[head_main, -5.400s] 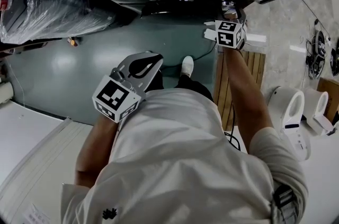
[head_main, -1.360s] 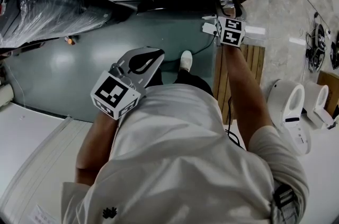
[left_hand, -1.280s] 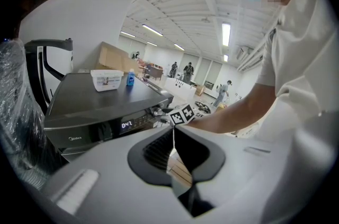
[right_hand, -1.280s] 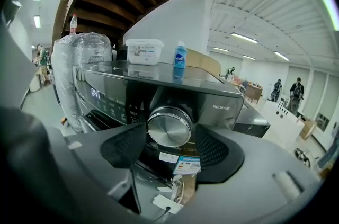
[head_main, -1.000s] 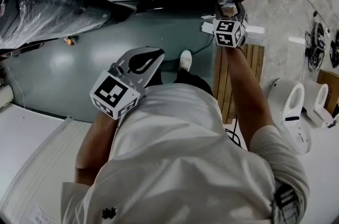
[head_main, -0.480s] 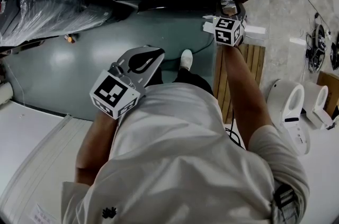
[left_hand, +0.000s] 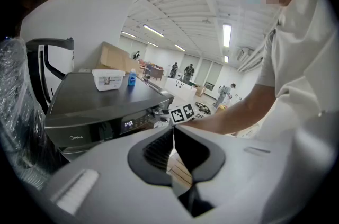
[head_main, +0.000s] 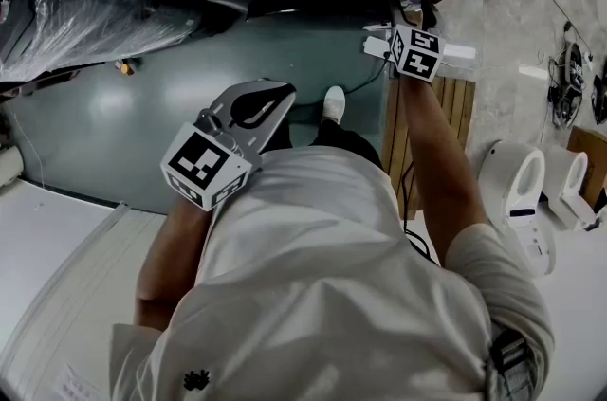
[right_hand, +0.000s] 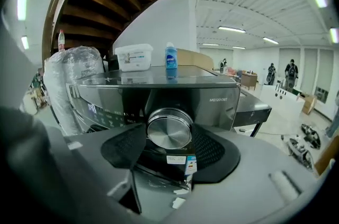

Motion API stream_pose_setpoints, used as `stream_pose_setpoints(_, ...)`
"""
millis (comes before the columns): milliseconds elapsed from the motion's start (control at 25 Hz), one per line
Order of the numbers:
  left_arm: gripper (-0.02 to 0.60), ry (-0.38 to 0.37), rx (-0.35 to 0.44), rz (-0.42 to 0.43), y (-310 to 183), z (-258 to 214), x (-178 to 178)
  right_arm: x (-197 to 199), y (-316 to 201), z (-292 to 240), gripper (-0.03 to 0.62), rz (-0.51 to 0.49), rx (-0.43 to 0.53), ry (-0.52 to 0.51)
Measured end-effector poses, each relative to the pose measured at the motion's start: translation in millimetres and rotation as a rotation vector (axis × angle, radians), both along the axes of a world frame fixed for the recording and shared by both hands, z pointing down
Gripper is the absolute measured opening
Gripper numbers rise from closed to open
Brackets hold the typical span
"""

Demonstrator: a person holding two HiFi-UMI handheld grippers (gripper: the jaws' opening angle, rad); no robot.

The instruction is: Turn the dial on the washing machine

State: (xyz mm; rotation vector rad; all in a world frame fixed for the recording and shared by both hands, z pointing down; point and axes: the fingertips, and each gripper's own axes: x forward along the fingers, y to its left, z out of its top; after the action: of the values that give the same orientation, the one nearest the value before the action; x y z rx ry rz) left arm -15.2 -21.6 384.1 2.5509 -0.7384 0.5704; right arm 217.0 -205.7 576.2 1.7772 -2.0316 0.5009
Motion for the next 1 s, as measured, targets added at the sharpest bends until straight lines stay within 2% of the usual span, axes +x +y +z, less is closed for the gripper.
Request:
stream_pose_setpoints(160, 0.060, 0.001, 0.001, -0.003, -1, 1, -3, 0, -1, 1, 0.265, 0.008, 0.006, -0.056)
stream_pose_setpoints(280, 0.059, 0.000, 0.002, -0.004, 0, 1, -2, -1, -1, 2, 0.265, -0.007, 0.002, -0.038)
stream_pose_setpoints(360, 0.060, 0.000, 0.001, -0.004, 0, 1, -2, -2, 0, 3, 0.265, -0.032, -0.007, 0.010)
stream_pose_setpoints(560, 0.060, 0.005, -0.004, -0.002, 0, 3, -2, -7, 2, 6, 0.267, -0.102, -0.011, 0.246)
stream_pose_setpoints(760, 0.060, 0.010, -0.001, 0.007, 1, 2, -1, -12, 6, 14, 0.267, -0.158, -0.010, 0.417)
stream_pose_setpoints(880, 0.060, 0.007, -0.004, 0.005, 2, 2, -4, -14, 5, 15, 0.265, -0.173, -0.013, 0.467)
stream_pose_setpoints(1000, 0.060, 0.004, -0.006, 0.002, 3, 3, -6, -11, 1, 15, 0.264, -0.149, -0.020, 0.459)
